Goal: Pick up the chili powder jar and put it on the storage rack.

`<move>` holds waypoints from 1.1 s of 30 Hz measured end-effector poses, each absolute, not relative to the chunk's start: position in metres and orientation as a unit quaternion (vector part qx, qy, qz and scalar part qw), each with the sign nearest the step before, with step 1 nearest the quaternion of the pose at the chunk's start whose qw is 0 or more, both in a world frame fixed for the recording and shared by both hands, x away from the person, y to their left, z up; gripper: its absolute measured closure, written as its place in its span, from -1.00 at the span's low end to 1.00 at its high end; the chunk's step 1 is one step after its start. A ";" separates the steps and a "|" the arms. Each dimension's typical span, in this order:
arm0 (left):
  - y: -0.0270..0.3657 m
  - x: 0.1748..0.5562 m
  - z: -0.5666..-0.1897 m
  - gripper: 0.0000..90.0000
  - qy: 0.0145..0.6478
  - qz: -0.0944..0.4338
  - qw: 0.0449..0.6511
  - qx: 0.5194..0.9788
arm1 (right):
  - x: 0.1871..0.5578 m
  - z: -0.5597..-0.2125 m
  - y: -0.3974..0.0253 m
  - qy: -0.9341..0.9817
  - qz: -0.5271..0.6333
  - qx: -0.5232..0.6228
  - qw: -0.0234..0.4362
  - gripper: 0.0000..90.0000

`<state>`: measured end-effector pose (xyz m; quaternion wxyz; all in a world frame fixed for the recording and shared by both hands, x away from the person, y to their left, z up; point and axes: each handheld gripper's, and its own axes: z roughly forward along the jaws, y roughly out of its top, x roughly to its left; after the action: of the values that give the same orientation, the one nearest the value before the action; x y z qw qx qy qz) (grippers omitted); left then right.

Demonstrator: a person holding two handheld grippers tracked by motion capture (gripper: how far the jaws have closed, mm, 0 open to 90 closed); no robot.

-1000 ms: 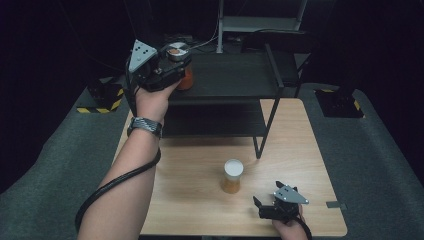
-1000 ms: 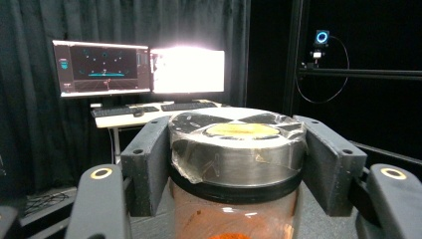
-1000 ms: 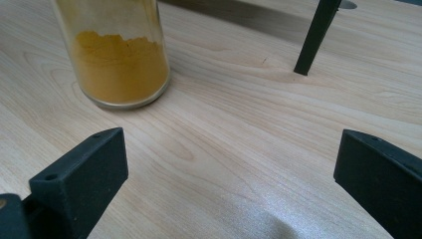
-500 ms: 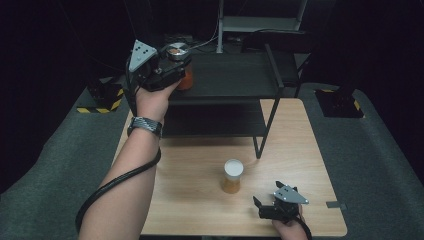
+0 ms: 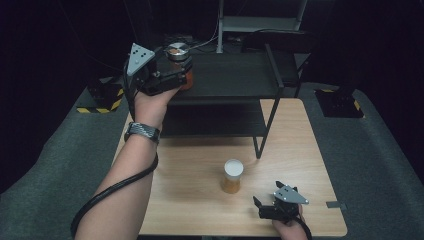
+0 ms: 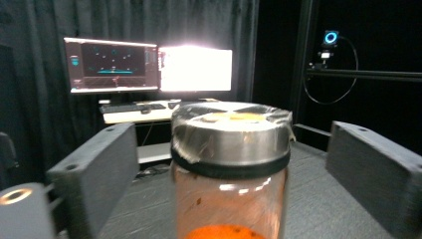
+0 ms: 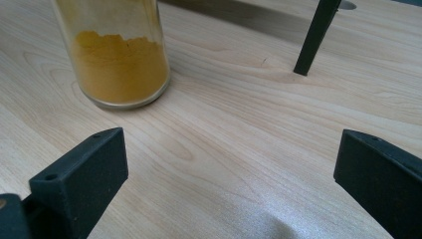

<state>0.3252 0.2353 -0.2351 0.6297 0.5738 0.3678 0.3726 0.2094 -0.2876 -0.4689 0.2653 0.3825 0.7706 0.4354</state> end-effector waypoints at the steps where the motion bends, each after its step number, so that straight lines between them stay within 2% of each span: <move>1: 0.237 0.323 -0.237 -0.99 0.367 0.373 0.633 0.571 | 0.209 -0.469 -0.287 0.771 0.435 0.382 0.266 -1.00; 33: 0.257 0.259 -0.278 -0.99 0.345 0.367 0.628 0.594 | 0.208 -0.468 -0.283 0.773 0.426 0.380 0.274 -1.00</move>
<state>0.2594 0.2569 -0.2777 0.6279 0.5935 0.3447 0.3670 0.2078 -0.2828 -0.4683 0.2745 0.3805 0.7735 0.4262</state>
